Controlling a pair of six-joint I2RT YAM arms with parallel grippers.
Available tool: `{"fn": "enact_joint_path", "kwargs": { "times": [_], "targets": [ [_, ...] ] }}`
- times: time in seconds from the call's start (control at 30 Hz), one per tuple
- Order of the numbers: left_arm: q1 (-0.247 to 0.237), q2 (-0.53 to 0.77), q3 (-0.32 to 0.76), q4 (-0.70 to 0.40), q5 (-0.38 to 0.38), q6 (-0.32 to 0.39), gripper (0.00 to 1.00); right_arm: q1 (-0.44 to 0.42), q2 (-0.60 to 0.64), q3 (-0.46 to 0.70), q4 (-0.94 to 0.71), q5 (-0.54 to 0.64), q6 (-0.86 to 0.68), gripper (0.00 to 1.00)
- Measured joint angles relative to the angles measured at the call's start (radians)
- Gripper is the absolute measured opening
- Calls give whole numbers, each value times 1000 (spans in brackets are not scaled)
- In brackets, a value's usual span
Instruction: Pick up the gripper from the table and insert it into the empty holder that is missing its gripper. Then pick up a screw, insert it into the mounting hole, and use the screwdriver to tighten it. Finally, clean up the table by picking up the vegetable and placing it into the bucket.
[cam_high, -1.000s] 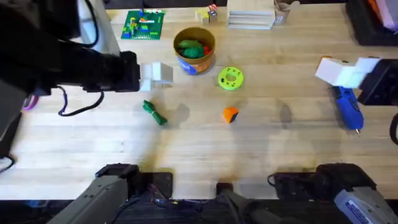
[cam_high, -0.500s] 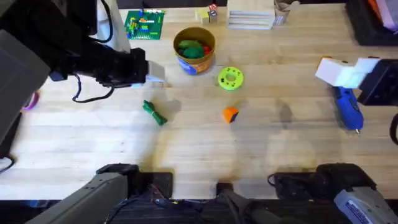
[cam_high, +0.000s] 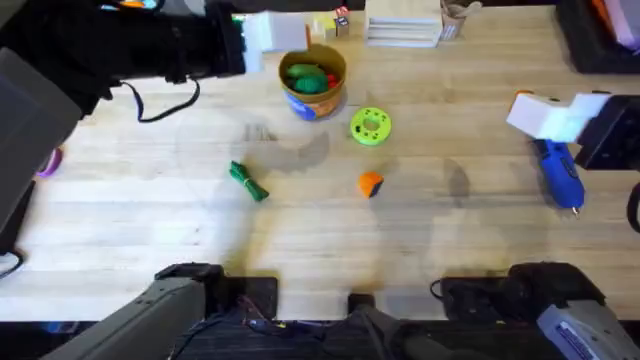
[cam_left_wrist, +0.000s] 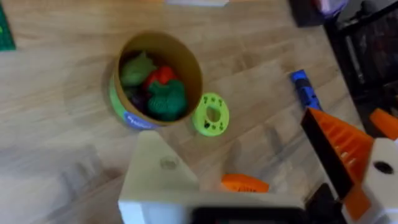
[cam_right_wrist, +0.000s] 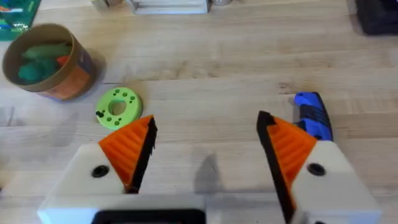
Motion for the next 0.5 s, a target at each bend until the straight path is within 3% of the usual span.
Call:
{"fn": "enact_joint_path", "kwargs": {
  "times": [0.1,0.17,0.3,0.4,0.5],
  "targets": [
    [-1,0,0,99,37,-84,993,0,0,0,0,0,0,991],
    [-1,0,0,145,48,-180,993,0,0,0,0,0,0,991],
    [-1,0,0,154,47,-276,994,0,0,0,0,0,0,991],
    [-17,0,0,214,43,-224,995,0,0,0,0,0,0,991],
    [-69,0,0,272,42,-77,995,0,0,0,0,0,0,991]
  ]
}}
